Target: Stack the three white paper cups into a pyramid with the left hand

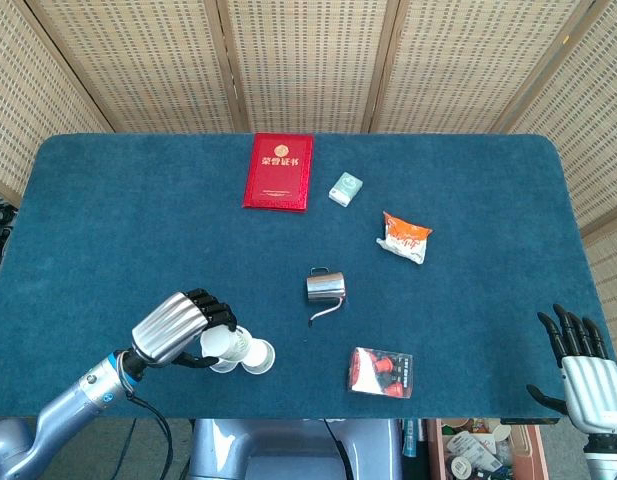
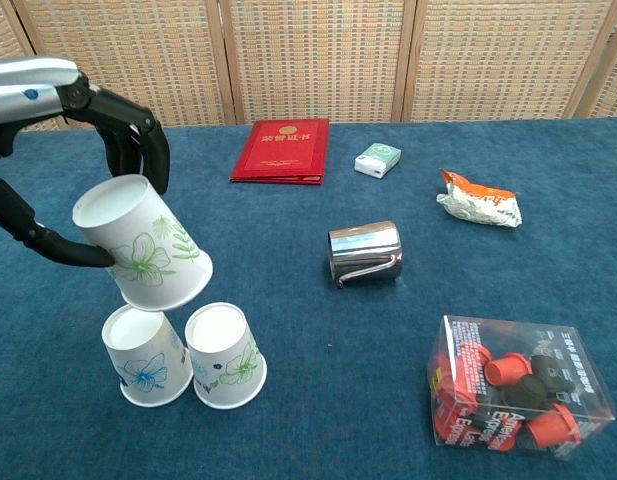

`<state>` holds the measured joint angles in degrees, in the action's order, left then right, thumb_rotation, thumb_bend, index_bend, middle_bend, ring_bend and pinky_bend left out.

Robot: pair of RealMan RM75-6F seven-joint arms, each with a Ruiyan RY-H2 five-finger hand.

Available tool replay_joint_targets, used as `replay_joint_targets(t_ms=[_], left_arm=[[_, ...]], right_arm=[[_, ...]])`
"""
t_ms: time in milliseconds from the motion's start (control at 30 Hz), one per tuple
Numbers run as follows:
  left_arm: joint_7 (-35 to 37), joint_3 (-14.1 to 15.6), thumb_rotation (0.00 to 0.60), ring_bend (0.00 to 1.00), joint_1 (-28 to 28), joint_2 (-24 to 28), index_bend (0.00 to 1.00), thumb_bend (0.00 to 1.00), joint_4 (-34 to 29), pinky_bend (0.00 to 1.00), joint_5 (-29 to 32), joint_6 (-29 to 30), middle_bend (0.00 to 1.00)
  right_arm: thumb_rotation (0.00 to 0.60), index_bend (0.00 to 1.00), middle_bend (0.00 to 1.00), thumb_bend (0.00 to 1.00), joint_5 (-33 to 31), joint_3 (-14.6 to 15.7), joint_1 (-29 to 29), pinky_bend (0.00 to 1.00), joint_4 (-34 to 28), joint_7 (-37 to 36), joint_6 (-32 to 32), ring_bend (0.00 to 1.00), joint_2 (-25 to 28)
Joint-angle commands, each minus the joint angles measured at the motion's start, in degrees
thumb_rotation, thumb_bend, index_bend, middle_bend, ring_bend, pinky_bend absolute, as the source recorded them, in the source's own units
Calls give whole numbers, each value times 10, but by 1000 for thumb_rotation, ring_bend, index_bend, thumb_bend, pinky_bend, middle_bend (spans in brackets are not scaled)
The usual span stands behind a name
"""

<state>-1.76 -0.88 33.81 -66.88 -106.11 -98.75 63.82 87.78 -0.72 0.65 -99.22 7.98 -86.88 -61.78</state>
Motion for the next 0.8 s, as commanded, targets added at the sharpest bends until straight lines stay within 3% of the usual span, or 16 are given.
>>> replay_joint_targets(t_ms=[33,800], left_arm=[[-9,3,600,444,3,-13,461,179,6,409,14,-11,484],[-33,6,600,444,14,-51,461,179,24,409,39,-34,484]], right_arm=[[600,115,0,0,0,0,0,0,0,-2,0,0,1],[600,115,0,0,-1,0,-1,0,0,-4,2,0,2]])
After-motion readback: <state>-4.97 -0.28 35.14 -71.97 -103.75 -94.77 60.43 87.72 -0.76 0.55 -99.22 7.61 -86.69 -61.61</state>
